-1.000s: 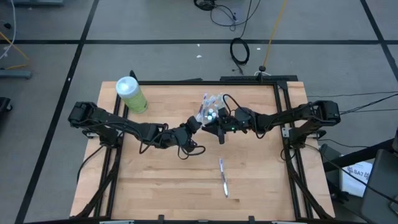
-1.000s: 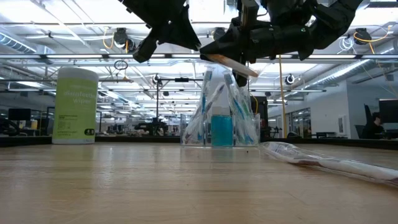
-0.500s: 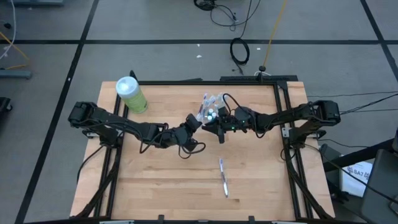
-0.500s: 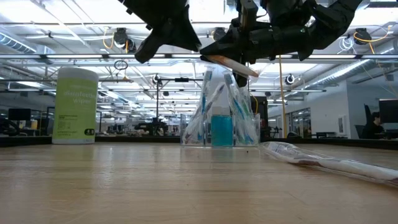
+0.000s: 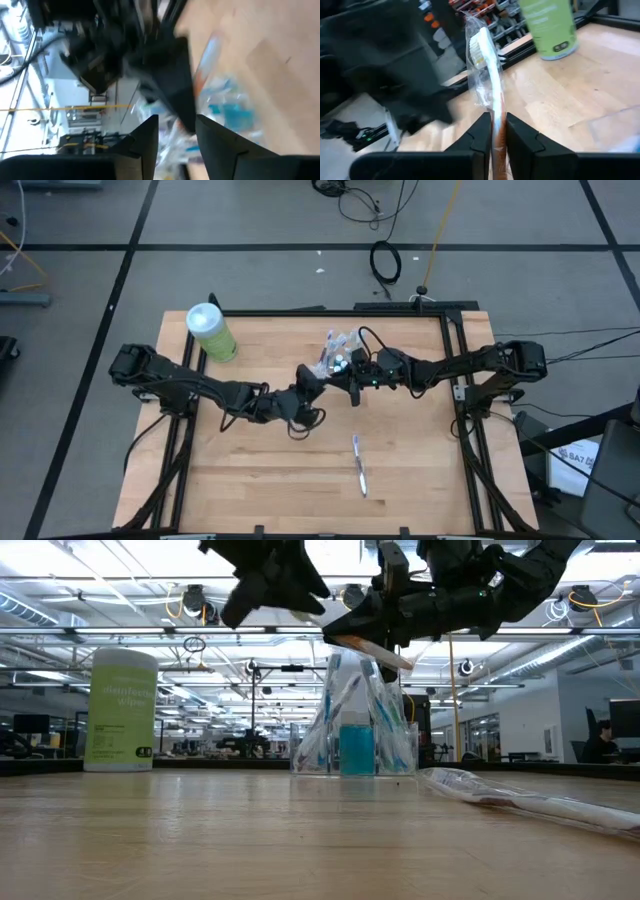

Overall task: Pick & Place toothbrushing station
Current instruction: Put the orange toothbrush into the transparent organizer

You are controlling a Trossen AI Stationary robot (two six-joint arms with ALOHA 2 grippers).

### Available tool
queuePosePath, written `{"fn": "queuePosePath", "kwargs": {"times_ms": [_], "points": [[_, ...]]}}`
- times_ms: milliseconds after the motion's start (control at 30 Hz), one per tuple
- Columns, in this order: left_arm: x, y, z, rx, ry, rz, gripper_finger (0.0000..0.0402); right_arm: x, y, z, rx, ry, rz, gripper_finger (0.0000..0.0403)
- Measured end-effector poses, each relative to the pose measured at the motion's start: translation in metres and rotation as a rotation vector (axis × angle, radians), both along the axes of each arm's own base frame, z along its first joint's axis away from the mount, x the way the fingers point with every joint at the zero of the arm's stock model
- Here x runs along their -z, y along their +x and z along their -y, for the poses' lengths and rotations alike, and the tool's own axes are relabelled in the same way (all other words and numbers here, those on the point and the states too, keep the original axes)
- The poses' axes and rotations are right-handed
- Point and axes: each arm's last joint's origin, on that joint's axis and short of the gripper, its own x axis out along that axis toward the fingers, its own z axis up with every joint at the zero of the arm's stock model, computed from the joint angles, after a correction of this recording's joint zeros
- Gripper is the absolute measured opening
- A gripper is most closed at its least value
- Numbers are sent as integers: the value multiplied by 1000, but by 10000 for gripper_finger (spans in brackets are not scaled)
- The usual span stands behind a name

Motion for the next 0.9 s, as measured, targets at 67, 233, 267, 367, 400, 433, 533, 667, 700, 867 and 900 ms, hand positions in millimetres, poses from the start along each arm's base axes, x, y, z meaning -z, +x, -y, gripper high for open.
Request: {"fn": "queuePosePath", "kwargs": {"times_ms": [67,233,267,367,400,433,533,667,700,867,900], "points": [[-3,-3,8,14,-35,28,141,0,0,2,8,0,-2,37],[-17,-14,26,2,-205,162,143,0,0,1,-5,-58,3,24],[-24,-18,27,-6,-252,204,143,-1,0,1,-8,-74,8,23],[-44,-36,25,-23,-387,281,143,-2,0,1,-12,-105,20,24],[-51,-43,24,-21,-443,304,143,-3,0,1,-14,-107,23,26],[-58,-49,21,-19,-502,328,143,-4,0,1,-15,-108,29,29],[-75,-71,10,-17,-661,357,143,-5,0,0,-20,-115,46,32],[-84,-91,-7,-46,-837,349,143,-10,1,-5,-81,-148,106,22],[-82,-93,-11,-63,-884,346,143,-12,1,-7,-109,-154,123,21],[-50,-96,-23,-72,-1015,309,143,-21,0,-18,-258,-171,232,28],[-42,-95,-23,-42,-1034,310,143,-23,0,-20,-273,-173,248,29]]}}
